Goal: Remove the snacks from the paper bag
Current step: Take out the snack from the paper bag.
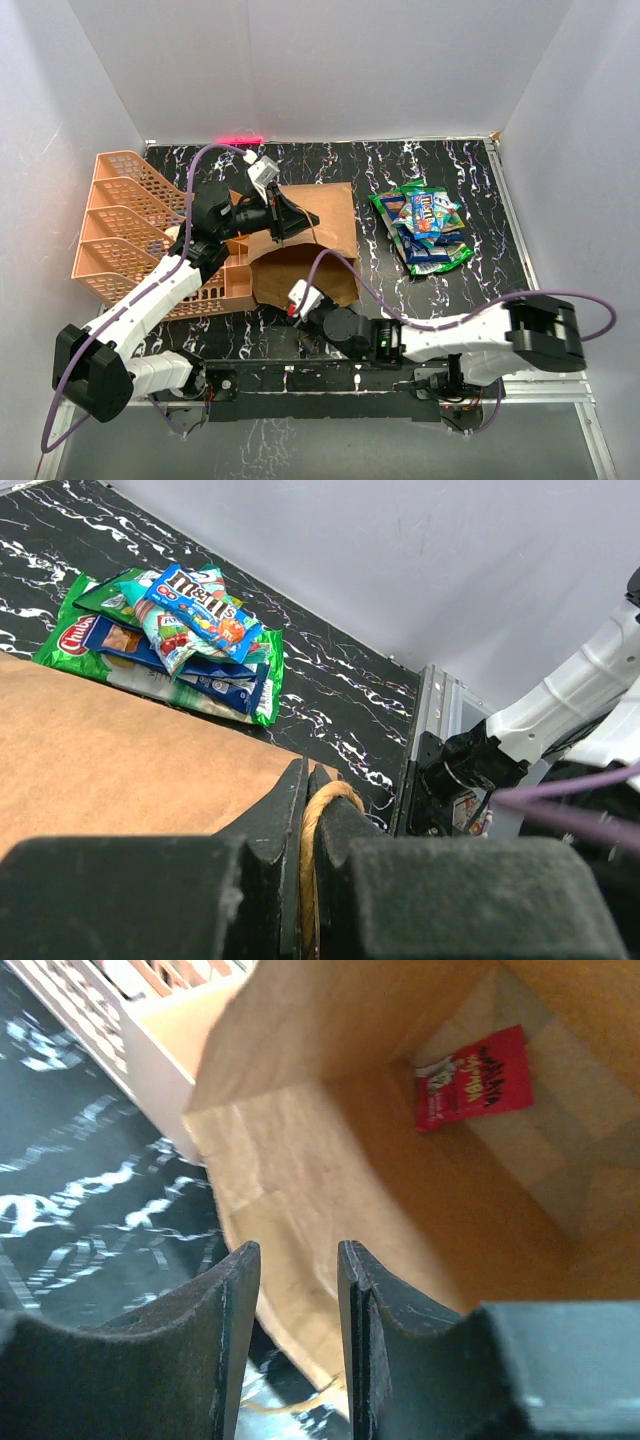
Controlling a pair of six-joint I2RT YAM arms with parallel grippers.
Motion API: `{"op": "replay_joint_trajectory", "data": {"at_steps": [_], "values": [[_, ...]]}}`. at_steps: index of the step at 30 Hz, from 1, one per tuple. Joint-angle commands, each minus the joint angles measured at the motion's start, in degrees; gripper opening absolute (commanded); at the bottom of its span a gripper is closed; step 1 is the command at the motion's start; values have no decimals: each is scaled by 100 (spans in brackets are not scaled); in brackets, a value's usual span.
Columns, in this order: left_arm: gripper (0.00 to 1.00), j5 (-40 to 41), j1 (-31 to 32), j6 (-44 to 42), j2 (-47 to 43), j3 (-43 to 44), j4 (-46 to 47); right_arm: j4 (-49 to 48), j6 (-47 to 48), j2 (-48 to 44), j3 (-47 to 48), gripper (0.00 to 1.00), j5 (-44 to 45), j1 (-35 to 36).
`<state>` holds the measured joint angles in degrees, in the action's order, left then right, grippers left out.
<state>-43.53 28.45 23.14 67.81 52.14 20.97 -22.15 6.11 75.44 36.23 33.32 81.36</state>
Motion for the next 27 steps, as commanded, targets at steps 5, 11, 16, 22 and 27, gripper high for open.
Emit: {"op": "replay_joint_trajectory", "data": {"at_steps": [5, 11, 16, 22, 27], "values": [[0, -377, -32, 138, -223, 162, 442, -1875, 3016, 1674, 502, 38, 705, -415], [0, -655, -26, 409, -246, 96, 849, -2668, 4339, 2508, 624, 38, 657, -970], [0, -733, -23, 545, -265, 63, 1014, -2608, 4062, 2776, 796, 41, -102, -1435], [0, -821, -23, 811, -219, 21, 1294, -2580, 1531, 3211, 1164, 47, 281, -1500], [0, -853, 2, 899, -206, -14, 1414, -2989, -75, 3595, 1233, 47, 660, -1625]]}}
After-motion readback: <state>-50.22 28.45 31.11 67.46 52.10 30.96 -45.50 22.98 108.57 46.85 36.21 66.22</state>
